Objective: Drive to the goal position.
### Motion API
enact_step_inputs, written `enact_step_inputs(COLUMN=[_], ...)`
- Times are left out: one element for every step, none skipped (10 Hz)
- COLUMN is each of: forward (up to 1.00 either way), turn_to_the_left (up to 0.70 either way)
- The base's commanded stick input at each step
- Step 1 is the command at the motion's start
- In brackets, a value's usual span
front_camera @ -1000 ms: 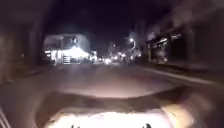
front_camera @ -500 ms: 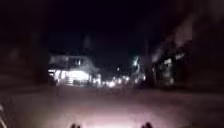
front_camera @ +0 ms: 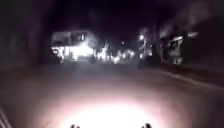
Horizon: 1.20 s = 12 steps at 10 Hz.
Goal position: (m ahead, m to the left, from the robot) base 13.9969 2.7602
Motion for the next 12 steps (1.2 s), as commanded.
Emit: enact_step_inputs(forward=[0.85, 0.85, 0.85, 0.85, 0.85, 0.85, 0.85, 0.85, 0.85, 0.85, 0.85, 0.85], turn_to_the_left=[-0.01, 0.00, 0.00, 0.00, 0.00, 0.00, 0.00, 0.00, 0.00, 0.00, 0.00, 0.00])
